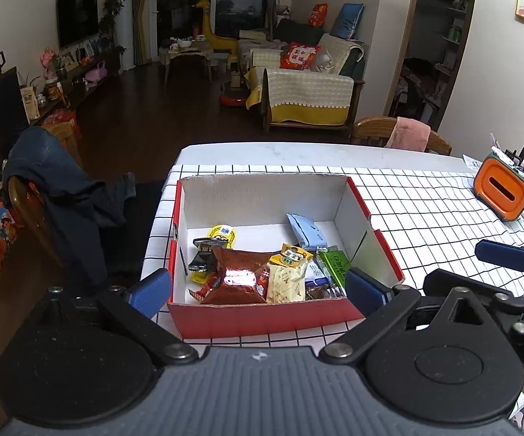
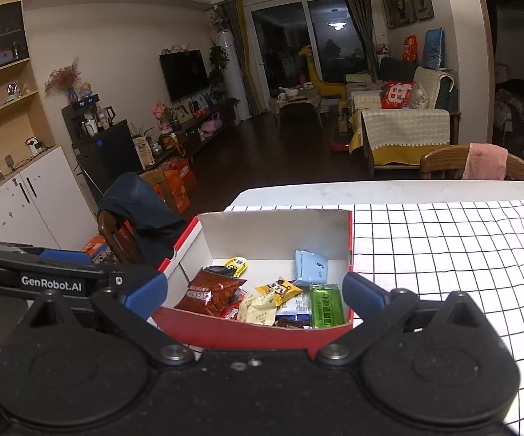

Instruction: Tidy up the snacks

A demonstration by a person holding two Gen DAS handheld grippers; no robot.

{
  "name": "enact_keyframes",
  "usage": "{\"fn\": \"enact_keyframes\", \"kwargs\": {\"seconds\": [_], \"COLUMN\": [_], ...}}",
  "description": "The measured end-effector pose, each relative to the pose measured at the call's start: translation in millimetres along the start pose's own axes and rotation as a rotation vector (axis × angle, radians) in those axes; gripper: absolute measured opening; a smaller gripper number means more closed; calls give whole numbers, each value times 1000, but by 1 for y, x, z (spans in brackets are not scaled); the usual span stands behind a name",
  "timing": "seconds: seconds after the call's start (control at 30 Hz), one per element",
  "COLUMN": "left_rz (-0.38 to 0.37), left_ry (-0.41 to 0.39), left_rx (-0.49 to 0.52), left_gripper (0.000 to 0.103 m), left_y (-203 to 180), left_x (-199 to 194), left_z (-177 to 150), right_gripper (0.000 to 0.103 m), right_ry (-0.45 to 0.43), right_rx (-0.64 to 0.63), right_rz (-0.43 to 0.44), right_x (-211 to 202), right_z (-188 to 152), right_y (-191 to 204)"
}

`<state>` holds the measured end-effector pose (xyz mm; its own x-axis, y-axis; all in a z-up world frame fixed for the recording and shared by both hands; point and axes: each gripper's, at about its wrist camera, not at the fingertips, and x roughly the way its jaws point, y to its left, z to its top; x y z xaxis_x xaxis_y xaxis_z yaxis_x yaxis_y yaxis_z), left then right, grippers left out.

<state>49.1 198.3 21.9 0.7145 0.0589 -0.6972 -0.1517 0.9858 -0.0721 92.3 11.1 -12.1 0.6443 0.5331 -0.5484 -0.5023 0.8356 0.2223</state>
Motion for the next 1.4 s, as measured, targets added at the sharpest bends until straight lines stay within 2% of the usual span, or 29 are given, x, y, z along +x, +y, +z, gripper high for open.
{"fn": "enact_keyframes", "kwargs": {"seconds": [0.43,1.4], "left_rz": [16,7], "left_ry": [-21,-20], "left_rx": [-5,-11], "left_gripper": [102,102], "left_y": [-3,-5], "left_x": [-8,-10], "left_z": [-2,-5], "right_gripper": [103,103], "right_ry": [2,4], "right_rx": [64,63], "right_rz": [-24,-25], "right_x": [-1,-2], "right_z": [-7,-9], "right_y": [-8,-4]}}
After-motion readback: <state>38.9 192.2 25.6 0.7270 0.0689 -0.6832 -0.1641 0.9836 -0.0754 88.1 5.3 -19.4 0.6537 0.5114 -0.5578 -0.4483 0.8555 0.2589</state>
